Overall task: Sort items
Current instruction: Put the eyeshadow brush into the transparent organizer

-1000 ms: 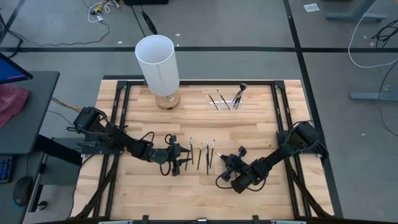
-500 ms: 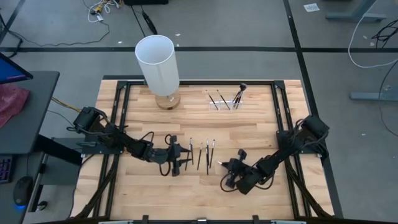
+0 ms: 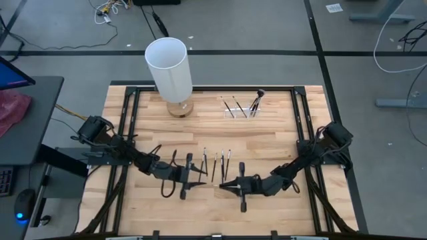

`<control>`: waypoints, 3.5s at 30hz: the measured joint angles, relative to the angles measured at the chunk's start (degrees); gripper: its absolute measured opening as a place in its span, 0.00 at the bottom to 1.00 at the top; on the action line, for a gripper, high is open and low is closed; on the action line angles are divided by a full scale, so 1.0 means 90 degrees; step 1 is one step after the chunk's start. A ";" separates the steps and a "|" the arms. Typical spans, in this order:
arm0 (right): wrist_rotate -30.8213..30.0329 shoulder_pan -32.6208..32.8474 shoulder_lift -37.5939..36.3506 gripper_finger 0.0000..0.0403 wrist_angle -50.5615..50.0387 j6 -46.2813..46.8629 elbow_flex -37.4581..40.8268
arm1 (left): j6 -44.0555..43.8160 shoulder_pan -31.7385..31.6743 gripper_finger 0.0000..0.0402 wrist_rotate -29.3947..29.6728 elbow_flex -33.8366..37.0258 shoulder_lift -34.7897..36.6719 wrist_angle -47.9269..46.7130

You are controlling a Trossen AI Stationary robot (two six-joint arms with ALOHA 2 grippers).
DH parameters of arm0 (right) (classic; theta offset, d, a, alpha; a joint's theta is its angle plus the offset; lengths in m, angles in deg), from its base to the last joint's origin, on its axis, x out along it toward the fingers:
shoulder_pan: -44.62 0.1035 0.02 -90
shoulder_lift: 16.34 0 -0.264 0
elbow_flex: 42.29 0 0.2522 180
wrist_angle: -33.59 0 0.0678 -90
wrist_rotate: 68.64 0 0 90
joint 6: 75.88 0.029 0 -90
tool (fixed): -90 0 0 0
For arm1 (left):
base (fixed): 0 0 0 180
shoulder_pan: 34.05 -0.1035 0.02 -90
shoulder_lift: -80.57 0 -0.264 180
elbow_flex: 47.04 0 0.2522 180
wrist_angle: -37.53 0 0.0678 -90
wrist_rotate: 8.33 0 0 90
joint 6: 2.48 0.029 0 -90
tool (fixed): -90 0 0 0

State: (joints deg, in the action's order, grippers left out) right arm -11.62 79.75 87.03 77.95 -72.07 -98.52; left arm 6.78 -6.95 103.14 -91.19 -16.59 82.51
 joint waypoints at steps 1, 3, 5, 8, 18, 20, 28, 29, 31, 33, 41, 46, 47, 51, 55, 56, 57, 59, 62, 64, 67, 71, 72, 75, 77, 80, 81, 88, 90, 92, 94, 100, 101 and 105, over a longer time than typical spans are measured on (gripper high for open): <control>0.0163 -0.0041 -0.0005 0.02 0.0167 -0.0135 -0.0004 | 0.0039 0.0017 0.45 -0.0003 -0.0051 0.0000 0.0002; 0.0461 -0.0131 -0.0007 0.02 0.0348 -0.0235 -0.0004 | 0.0087 0.0018 0.45 -0.0113 -0.0193 0.0000 0.0009; 0.0687 -0.0212 -0.0007 0.02 0.0370 -0.0221 -0.0004 | 0.0130 0.0016 0.45 -0.0243 -0.0364 0.0000 0.0010; 0.0785 -0.0261 0.0030 0.02 0.0420 -0.0162 -0.0007 | 0.0287 0.0016 0.45 -0.0538 -0.0577 0.0000 0.0024; 0.0790 -0.0254 0.0056 0.02 0.0411 -0.0154 -0.0011 | 0.0468 0.0007 0.45 -0.1200 -0.1005 0.0000 0.0020; 0.0788 -0.0257 0.0056 0.02 0.0411 -0.0154 -0.0011 | 0.0500 0.0006 0.45 -0.1196 -0.1013 0.0000 0.0022; 0.0775 -0.0257 0.0056 0.02 0.0404 -0.0166 -0.0011 | 0.0510 -0.0006 0.35 -0.1178 -0.1013 0.0000 0.0078; 0.0773 -0.0257 0.0056 0.02 0.0404 -0.0166 -0.0011 | 0.0505 -0.0021 0.32 -0.1180 -0.1013 0.0000 0.0078; 0.0771 -0.0263 0.0056 0.02 0.0404 -0.0166 -0.0013 | 0.0497 -0.0035 0.26 -0.1177 -0.1013 0.0000 0.0078; 0.0771 -0.0277 0.0056 0.02 0.0404 -0.0164 -0.0013 | 0.0495 -0.0060 0.21 -0.1179 -0.1013 0.0000 0.0078; 0.0771 -0.0305 0.0056 0.02 0.0401 -0.0140 -0.0013 | 0.0503 -0.0071 0.05 -0.1219 -0.1011 0.0000 0.0117; 0.0766 -0.0305 0.0056 0.03 0.0358 -0.0140 -0.0014 | 0.0502 -0.0071 0.02 -0.1219 -0.1011 0.0000 0.0113; 0.0763 -0.0305 0.0056 0.04 0.0284 -0.0140 -0.0022 | 0.0499 -0.0071 0.02 -0.1221 -0.1011 0.0000 0.0095; 0.0327 -0.0241 0.0003 0.09 -0.0148 -0.0079 -0.0042 | 0.0319 -0.0082 0.02 -0.1197 -0.1006 0.0000 -0.0001; -0.0369 -0.0081 -0.0321 0.19 -0.1462 0.0500 -0.0033 | 0.0079 -0.0085 0.01 -0.0997 -0.1006 0.0000 -0.0166; -0.0454 -0.0050 -0.0472 0.21 -0.1892 0.0713 -0.0033 | 0.0026 -0.0100 0.01 -0.0914 -0.1006 0.0000 -0.0188; -0.0501 -0.0017 -0.0634 0.24 -0.2345 0.0979 -0.0033 | -0.0035 -0.0131 0.01 -0.0843 -0.1006 0.0000 -0.0203; -0.0540 0.0059 -0.0980 0.28 -0.3330 0.1596 -0.0023 | -0.0223 -0.0202 0.01 -0.0782 -0.1006 0.0000 -0.0215; -0.0553 0.0208 -0.1497 0.33 -0.4885 0.2752 -0.0023 | -0.0592 -0.0437 0.01 -0.0717 -0.1008 0.0000 -0.0208; -0.0553 0.0338 -0.1728 0.34 -0.5855 0.3600 -0.0023 | -0.0880 -0.0685 0.01 -0.0658 -0.1011 0.0016 -0.0322; -0.0552 0.0576 -0.1831 0.35 -0.7017 0.4773 -0.0018 | -0.1319 -0.1228 0.01 -0.0590 -0.1011 0.0125 -0.0602; -0.0877 0.0792 -0.1648 0.34 -0.7691 0.5715 -0.0015 | -0.1547 -0.2264 0.01 -0.0690 -0.1345 0.0471 -0.1685; -0.1047 0.0830 -0.1582 0.33 -0.7744 0.5770 -0.0011 | -0.1621 -0.2571 0.01 -0.0820 -0.1537 0.0531 -0.2109; -0.1436 0.0858 -0.1370 0.31 -0.7623 0.5795 -0.0011 | -0.1766 -0.3421 0.01 -0.1462 -0.2354 0.0561 -0.3534; -0.1519 0.0858 -0.1234 0.30 -0.7609 0.5796 -0.0011 | -0.1745 -0.3889 0.01 -0.1730 -0.3051 0.0488 -0.4538; -0.1561 0.0856 -0.1051 0.29 -0.7572 0.5808 -0.0011 | -0.1431 -0.4433 0.01 -0.1797 -0.3963 0.0290 -0.5774; -0.1569 0.0856 -0.0988 0.29 -0.7539 0.5808 -0.0011 | -0.1321 -0.4594 0.01 -0.1827 -0.4207 0.0231 -0.6071; -0.1641 0.0868 -0.0767 0.28 -0.7300 0.5757 -0.0011 | -0.1406 -0.5545 0.01 -0.2663 -0.4875 -0.0106 -0.6681; -0.1676 0.0869 -0.0752 0.28 -0.7162 0.5664 -0.0015 | -0.1569 -0.5754 0.01 -0.2821 -0.4811 -0.0263 -0.6678; -0.1827 0.0870 -0.0743 0.28 -0.7101 0.5480 -0.0013 | -0.1723 -0.5873 0.01 -0.2992 -0.4815 -0.0495 -0.6512; -0.1852 0.0870 -0.0743 0.28 -0.7009 0.5410 -0.0014 | -0.1789 -0.5943 0.01 -0.3132 -0.4804 -0.0718 -0.6505; -0.1861 0.0870 -0.0741 0.28 -0.6893 0.5264 -0.0016 | -0.1843 -0.5928 0.02 -0.3268 -0.4814 -0.1157 -0.6234; -0.1866 0.0870 -0.0741 0.28 -0.6876 0.5257 -0.0016 | -0.1864 -0.5929 0.02 -0.3306 -0.4809 -0.1188 -0.6260; -0.1906 0.0868 -0.0741 0.28 -0.6873 0.5258 -0.0016 | -0.1899 -0.5932 0.02 -0.3303 -0.4804 -0.1251 -0.6233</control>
State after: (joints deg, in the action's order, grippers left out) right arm -28.77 87.56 80.36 16.10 -24.75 -98.66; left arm -10.31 -60.34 73.41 -134.42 -27.85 26.42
